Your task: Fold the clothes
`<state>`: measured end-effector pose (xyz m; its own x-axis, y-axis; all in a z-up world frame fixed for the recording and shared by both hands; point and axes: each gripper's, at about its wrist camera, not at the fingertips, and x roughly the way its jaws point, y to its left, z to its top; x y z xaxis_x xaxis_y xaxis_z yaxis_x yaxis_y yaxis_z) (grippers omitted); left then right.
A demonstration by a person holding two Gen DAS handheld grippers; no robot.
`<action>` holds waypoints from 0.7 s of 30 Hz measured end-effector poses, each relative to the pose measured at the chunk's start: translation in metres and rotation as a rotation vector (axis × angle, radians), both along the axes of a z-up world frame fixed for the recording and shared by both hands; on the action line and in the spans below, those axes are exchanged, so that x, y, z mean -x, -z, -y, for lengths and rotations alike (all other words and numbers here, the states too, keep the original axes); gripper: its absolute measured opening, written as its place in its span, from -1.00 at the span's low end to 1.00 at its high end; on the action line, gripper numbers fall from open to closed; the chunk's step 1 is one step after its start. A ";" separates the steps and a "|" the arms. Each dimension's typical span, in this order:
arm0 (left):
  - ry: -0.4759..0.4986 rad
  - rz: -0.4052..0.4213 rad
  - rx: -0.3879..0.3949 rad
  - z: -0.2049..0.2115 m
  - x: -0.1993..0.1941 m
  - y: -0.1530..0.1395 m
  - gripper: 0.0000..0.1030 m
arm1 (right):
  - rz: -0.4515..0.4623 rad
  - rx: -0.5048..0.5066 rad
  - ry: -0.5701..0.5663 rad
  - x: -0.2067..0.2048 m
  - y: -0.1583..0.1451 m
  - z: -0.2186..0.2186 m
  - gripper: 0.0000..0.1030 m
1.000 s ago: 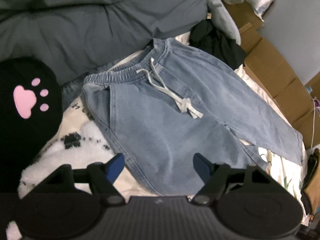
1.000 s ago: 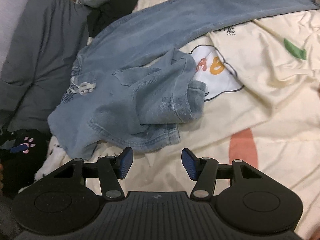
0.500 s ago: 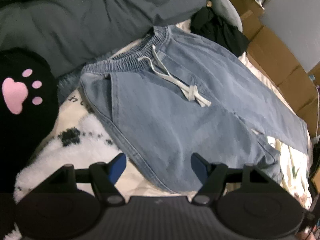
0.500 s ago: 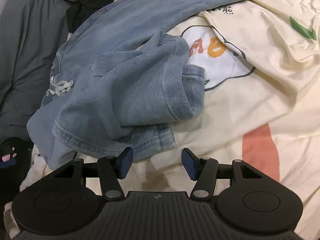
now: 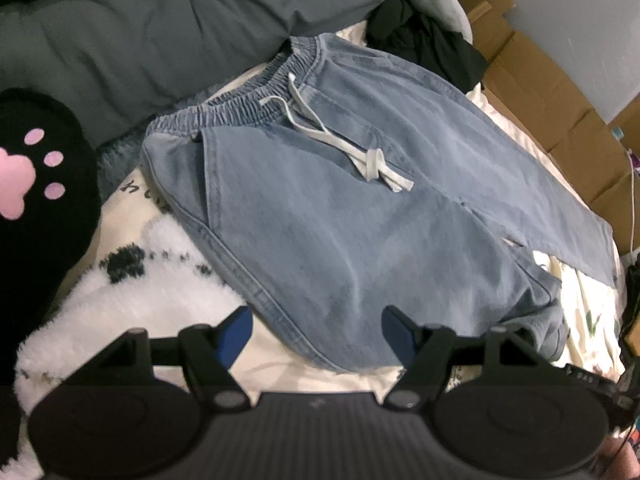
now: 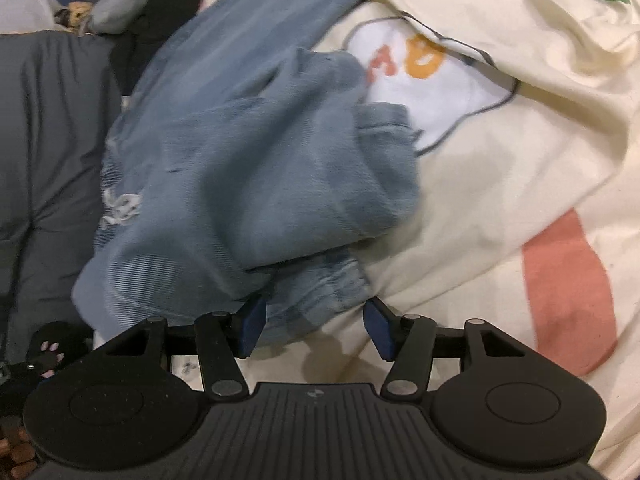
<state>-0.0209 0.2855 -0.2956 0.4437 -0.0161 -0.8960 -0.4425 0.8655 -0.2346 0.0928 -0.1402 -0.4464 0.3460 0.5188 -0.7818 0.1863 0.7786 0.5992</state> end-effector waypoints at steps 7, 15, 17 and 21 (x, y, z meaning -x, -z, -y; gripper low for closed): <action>0.008 -0.008 0.006 0.003 0.000 0.001 0.42 | 0.009 -0.078 0.018 0.003 -0.005 -0.004 0.12; 0.011 -0.030 0.010 0.005 0.002 0.007 0.42 | -0.026 -0.137 -0.039 0.006 0.002 -0.024 0.12; 0.011 -0.033 0.011 0.005 0.002 0.007 0.42 | -0.042 -0.129 -0.041 0.007 0.009 -0.026 0.12; 0.023 -0.039 -0.008 0.005 0.003 0.007 0.44 | -0.073 -0.128 0.010 0.007 0.023 -0.019 0.13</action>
